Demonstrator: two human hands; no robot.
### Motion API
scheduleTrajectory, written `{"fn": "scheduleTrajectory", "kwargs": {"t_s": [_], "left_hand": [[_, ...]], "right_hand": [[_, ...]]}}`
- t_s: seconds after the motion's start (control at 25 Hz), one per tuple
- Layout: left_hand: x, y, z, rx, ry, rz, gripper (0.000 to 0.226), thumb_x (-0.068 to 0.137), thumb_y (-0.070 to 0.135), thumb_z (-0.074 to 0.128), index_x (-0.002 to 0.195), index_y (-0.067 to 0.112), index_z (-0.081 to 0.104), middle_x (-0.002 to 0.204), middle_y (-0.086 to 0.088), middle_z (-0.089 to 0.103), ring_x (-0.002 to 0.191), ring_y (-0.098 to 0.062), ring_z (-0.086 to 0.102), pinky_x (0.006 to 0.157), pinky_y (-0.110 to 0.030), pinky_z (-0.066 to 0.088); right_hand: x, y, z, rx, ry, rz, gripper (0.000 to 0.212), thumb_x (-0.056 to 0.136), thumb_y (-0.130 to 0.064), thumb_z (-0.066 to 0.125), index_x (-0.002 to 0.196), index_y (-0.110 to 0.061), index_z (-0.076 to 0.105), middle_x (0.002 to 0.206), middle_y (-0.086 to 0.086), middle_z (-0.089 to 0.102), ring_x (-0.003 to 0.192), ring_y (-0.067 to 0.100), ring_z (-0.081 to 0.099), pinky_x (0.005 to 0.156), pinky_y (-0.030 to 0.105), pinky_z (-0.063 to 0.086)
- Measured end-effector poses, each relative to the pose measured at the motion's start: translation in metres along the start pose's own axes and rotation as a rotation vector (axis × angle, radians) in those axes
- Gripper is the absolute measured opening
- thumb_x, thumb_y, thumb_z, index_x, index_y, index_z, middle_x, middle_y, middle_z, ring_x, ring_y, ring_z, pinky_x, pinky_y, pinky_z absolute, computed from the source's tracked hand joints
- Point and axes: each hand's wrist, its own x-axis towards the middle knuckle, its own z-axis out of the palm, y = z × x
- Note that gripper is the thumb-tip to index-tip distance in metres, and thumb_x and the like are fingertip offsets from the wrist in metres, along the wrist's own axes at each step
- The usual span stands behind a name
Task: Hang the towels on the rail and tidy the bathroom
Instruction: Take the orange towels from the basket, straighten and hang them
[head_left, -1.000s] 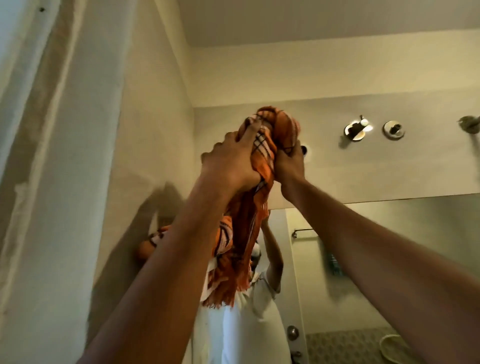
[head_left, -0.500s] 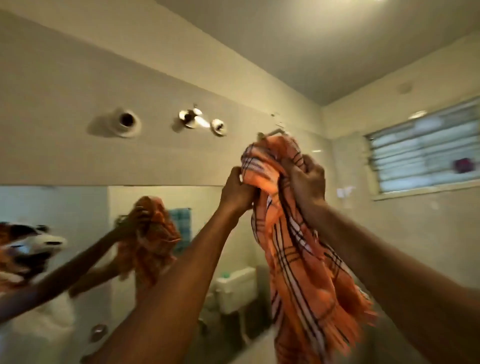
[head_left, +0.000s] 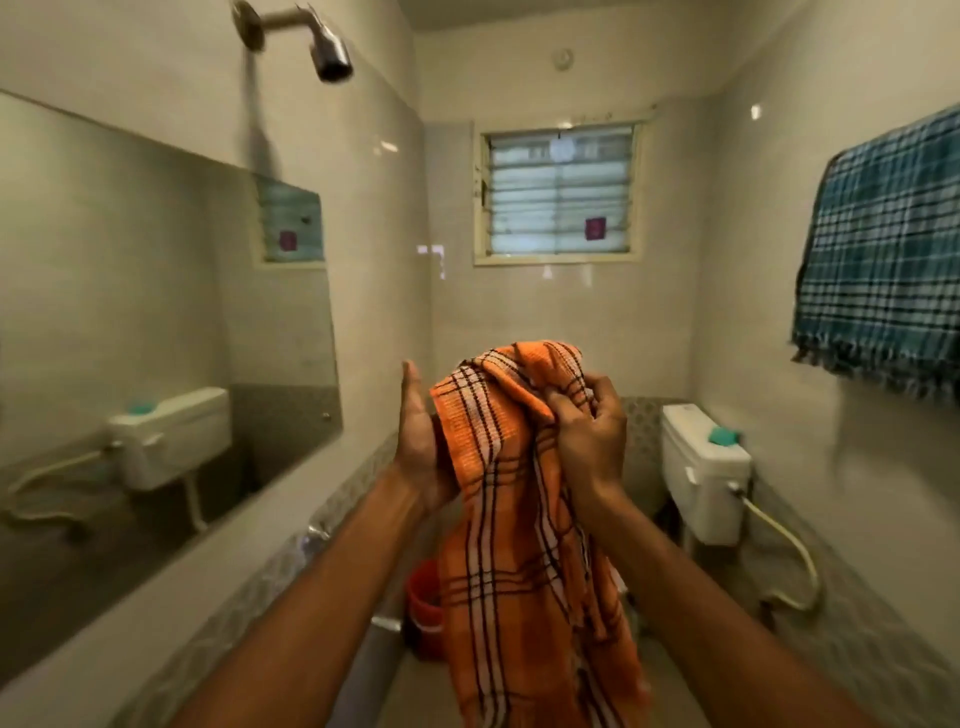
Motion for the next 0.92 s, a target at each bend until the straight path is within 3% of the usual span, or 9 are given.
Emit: {"fn": "scheduleTrajectory", "kwargs": {"t_s": [0.12, 0.24, 0.4, 0.48, 0.6, 0.64, 0.72, 0.8, 0.92], "left_hand": [[0.014, -0.051, -0.021, 0.261, 0.326, -0.139, 0.056, 0.101, 0.043, 0.036, 0.125, -0.002, 0.059, 0.12, -0.024, 0.063, 0.108, -0.033, 0.064, 0.096, -0.044, 0.051], [0.03, -0.083, -0.029, 0.416, 0.608, -0.089, 0.04, 0.1, 0.03, 0.047, 0.117, -0.003, 0.062, 0.108, -0.021, 0.067, 0.098, -0.032, 0.064, 0.095, -0.047, 0.051], [0.037, -0.091, -0.044, 0.788, 0.708, 0.057, 0.036, 0.1, 0.035, 0.046, 0.095, 0.006, 0.068, 0.075, 0.003, 0.072, 0.073, -0.012, 0.061, 0.056, -0.014, 0.049], [0.042, -0.086, -0.055, 1.105, 0.707, 0.116, 0.041, 0.101, 0.038, 0.042, 0.1, 0.007, 0.068, 0.091, -0.009, 0.073, 0.083, -0.02, 0.064, 0.058, -0.019, 0.042], [0.048, -0.079, -0.078, 1.685, 0.765, 0.051, 0.042, 0.099, 0.049, 0.036, 0.108, 0.02, 0.065, 0.108, -0.019, 0.069, 0.098, -0.037, 0.064, 0.073, -0.035, 0.045], [0.047, -0.08, -0.087, 1.71, 0.765, 0.024, 0.042, 0.099, 0.049, 0.036, 0.105, 0.02, 0.065, 0.106, -0.018, 0.069, 0.096, -0.036, 0.064, 0.073, -0.036, 0.045], [0.045, -0.089, -0.095, 1.283, 0.764, 0.029, 0.038, 0.1, 0.047, 0.038, 0.096, 0.019, 0.063, 0.101, -0.014, 0.067, 0.084, -0.027, 0.064, 0.068, -0.031, 0.048], [0.055, -0.095, -0.095, 0.833, 0.86, -0.019, 0.036, 0.098, 0.051, 0.039, 0.105, 0.022, 0.06, 0.101, -0.008, 0.064, 0.074, -0.016, 0.061, 0.061, -0.028, 0.049], [0.078, -0.091, -0.083, 0.629, 0.797, -0.099, 0.049, 0.097, 0.058, 0.032, 0.119, 0.022, 0.057, 0.094, -0.006, 0.066, 0.071, -0.017, 0.061, 0.067, -0.031, 0.051]], "right_hand": [[-0.015, 0.039, -0.034, -0.06, -0.042, -0.005, 0.017, 0.081, -0.024, 0.073, 0.096, -0.027, 0.064, 0.088, -0.007, 0.071, 0.076, 0.004, 0.067, 0.066, 0.02, 0.055], [-0.008, 0.071, -0.064, 0.34, -0.044, 0.321, 0.012, 0.085, -0.002, 0.062, 0.086, -0.014, 0.061, 0.089, 0.011, 0.065, 0.08, 0.022, 0.064, 0.075, 0.031, 0.053], [-0.006, 0.135, -0.128, 0.742, 0.018, 0.776, 0.031, 0.09, -0.01, 0.044, 0.081, -0.004, 0.073, 0.081, 0.015, 0.074, 0.073, 0.029, 0.071, 0.076, 0.037, 0.059], [-0.01, 0.165, -0.151, 0.758, 0.127, 0.829, 0.038, 0.091, -0.014, 0.039, 0.086, -0.004, 0.075, 0.081, 0.014, 0.075, 0.073, 0.028, 0.072, 0.07, 0.037, 0.062], [-0.009, 0.193, -0.167, 0.525, 0.269, 0.817, 0.035, 0.089, -0.015, 0.045, 0.107, 0.003, 0.069, 0.102, 0.02, 0.072, 0.095, 0.036, 0.069, 0.088, 0.045, 0.056], [-0.005, 0.2, -0.167, 0.419, 0.343, 0.813, 0.029, 0.086, -0.012, 0.051, 0.103, 0.002, 0.069, 0.107, 0.02, 0.07, 0.097, 0.036, 0.067, 0.089, 0.045, 0.055], [0.003, 0.202, -0.164, 0.34, 0.451, 0.834, 0.023, 0.082, -0.009, 0.056, 0.098, 0.0, 0.07, 0.112, 0.02, 0.069, 0.094, 0.034, 0.065, 0.09, 0.047, 0.055], [0.014, 0.192, -0.16, 0.482, 0.351, 0.847, 0.032, 0.087, -0.015, 0.047, 0.103, 0.001, 0.07, 0.11, 0.021, 0.07, 0.099, 0.037, 0.065, 0.099, 0.05, 0.05], [0.047, 0.176, -0.16, 0.773, 0.239, 0.802, 0.035, 0.093, -0.022, 0.038, 0.088, -0.012, 0.071, 0.083, 0.01, 0.075, 0.085, 0.03, 0.068, 0.097, 0.045, 0.048]]}}
